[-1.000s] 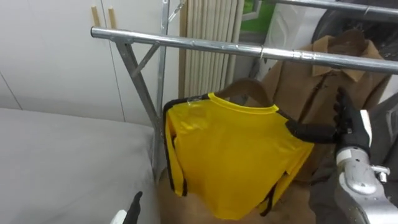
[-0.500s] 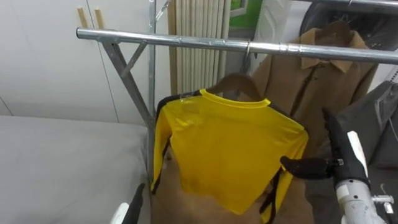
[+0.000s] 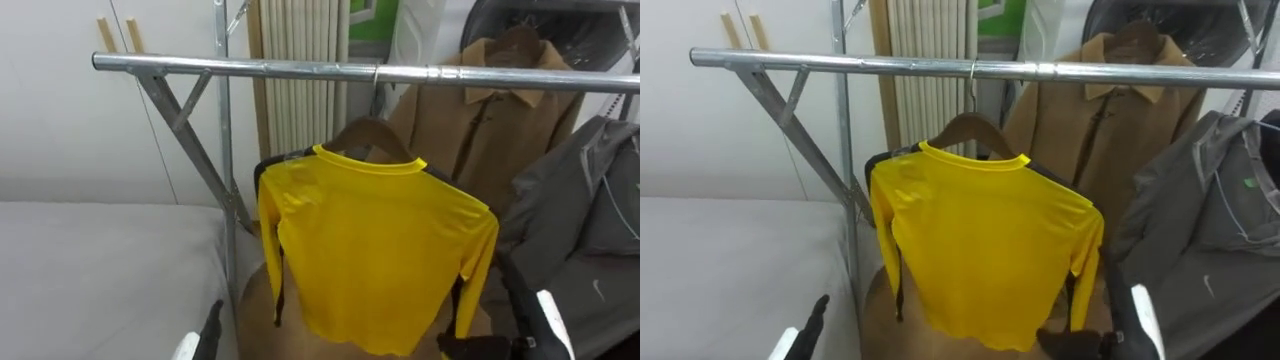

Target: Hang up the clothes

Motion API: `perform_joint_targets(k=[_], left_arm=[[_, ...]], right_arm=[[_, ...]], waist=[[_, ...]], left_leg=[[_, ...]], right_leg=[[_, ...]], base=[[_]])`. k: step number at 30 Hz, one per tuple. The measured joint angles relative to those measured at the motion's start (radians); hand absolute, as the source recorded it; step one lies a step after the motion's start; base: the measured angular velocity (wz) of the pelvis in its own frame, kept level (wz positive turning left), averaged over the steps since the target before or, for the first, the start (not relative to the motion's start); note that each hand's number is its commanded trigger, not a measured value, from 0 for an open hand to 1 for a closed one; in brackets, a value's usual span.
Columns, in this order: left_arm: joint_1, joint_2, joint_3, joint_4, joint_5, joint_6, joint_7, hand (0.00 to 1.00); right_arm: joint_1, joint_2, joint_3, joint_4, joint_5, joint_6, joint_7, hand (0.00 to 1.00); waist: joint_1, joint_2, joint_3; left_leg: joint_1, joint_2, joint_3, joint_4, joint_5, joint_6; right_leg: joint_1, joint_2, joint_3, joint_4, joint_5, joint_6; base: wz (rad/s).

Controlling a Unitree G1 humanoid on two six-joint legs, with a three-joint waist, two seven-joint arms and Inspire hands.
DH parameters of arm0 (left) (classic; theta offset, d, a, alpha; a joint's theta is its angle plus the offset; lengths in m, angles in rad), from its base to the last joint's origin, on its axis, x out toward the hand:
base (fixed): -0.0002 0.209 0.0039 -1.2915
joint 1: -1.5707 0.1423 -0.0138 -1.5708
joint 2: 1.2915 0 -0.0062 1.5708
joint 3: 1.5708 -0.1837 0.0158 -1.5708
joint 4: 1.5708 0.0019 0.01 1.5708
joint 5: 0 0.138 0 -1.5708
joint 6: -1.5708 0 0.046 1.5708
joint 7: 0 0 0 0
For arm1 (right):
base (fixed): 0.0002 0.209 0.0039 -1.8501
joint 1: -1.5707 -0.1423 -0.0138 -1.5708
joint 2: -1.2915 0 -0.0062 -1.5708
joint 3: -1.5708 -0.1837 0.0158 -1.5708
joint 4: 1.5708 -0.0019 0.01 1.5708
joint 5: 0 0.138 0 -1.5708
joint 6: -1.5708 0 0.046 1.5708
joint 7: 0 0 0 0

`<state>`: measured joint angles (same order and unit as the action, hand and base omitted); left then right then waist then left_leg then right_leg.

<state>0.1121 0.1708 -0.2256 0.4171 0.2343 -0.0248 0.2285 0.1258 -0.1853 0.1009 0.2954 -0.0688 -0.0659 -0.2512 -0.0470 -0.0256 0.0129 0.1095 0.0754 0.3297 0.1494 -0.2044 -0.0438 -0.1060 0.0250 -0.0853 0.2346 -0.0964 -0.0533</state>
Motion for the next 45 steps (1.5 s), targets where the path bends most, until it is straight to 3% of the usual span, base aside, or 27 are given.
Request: perform_joint_targets(k=[6, 13, 22, 25, 34, 45], left_arm=[[0.002, -0.008, -0.006, 0.069, 0.001, -0.037, 0.015, 0.00], [0.020, -0.008, -0.005, 0.192, 0.016, -0.060, 0.040, 0.00], [0.026, -0.007, -0.004, 0.321, 0.016, -0.080, 0.046, 0.00], [0.026, -0.005, -0.003, 0.354, 0.017, -0.108, 0.048, 0.00], [0.028, -0.005, -0.003, 0.370, 0.015, -0.136, 0.067, 0.00], [0.037, -0.005, -0.003, 0.424, 0.012, -0.137, 0.070, 0.00]], right_arm=[[0.014, 0.040, 0.035, 0.100, 0.001, -0.010, 0.020, 0.00], [0.019, 0.039, 0.045, 0.305, -0.020, -0.058, 0.052, 0.00], [0.011, 0.039, 0.073, 0.596, -0.013, -0.058, 0.111, 0.00], [0.010, 0.039, 0.072, 0.642, -0.005, -0.065, 0.133, 0.00], [0.006, 0.039, 0.071, 0.675, 0.029, -0.073, 0.191, 0.00], [0.002, 0.039, 0.062, 0.729, 0.074, -0.075, 0.211, 0.00]], waist=[[-0.001, 0.022, -0.0083], [-0.002, 0.018, -0.0107], [0.002, 0.012, -0.0077], [0.001, 0.012, -0.0078], [0.001, 0.010, -0.0078], [0.001, 0.008, -0.0097]], left_leg=[[0.001, 0.000, -0.002, -0.001, -0.005, -0.002], [-0.001, 0.000, -0.006, -0.001, -0.004, -0.002], [0.007, 0.001, -0.008, -0.001, -0.004, -0.001], [0.007, 0.001, -0.036, -0.002, -0.004, -0.001], [0.006, 0.001, -0.047, -0.003, -0.004, -0.001], [0.005, 0.001, -0.064, -0.002, -0.004, -0.002]], right_leg=[[-0.001, 0.004, 0.003, 0.004, -0.001, 0.001], [0.004, 0.004, 0.000, -0.009, -0.001, 0.001], [0.016, 0.006, -0.001, -0.015, -0.001, 0.002], [0.018, 0.007, -0.004, -0.016, -0.001, 0.002], [0.019, 0.007, -0.003, -0.018, -0.002, 0.003], [0.024, 0.004, -0.021, -0.016, -0.001, 0.001]], base=[[0.00], [0.00], [0.00], [0.03], [0.03], [0.03]])
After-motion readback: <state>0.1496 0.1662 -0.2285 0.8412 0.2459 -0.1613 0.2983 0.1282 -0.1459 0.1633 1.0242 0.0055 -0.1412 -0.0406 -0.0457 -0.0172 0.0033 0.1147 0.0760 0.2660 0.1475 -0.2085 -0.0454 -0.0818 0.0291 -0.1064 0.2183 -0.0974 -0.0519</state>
